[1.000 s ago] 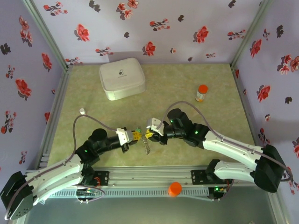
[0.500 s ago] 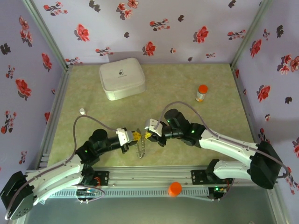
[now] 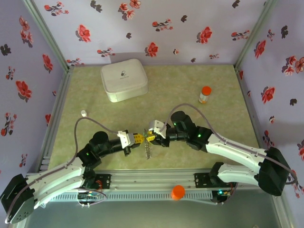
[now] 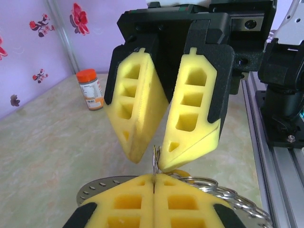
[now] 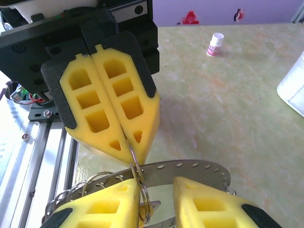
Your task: Put the keys on the keyring
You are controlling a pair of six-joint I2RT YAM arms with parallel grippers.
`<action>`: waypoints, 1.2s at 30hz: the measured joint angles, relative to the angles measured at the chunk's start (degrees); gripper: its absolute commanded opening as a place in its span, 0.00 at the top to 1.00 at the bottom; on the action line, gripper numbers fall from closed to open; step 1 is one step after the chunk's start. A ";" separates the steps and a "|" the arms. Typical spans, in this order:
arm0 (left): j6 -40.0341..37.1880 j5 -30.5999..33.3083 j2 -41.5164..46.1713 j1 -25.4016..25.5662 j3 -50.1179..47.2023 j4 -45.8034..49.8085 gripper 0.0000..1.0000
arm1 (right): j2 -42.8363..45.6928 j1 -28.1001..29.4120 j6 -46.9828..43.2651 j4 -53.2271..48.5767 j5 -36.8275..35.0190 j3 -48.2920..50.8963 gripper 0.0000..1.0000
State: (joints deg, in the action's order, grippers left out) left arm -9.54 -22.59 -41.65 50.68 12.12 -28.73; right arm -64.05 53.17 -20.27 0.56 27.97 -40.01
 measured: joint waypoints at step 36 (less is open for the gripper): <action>-2.05 0.87 -4.20 -0.04 6.97 12.96 0.79 | -5.70 3.43 -11.80 -22.84 -6.64 -12.24 1.00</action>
State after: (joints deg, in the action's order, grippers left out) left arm -11.60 -21.71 -45.84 50.63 19.09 -15.77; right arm -69.76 56.60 -32.08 -22.28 21.32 -52.25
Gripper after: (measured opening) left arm 0.229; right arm 0.049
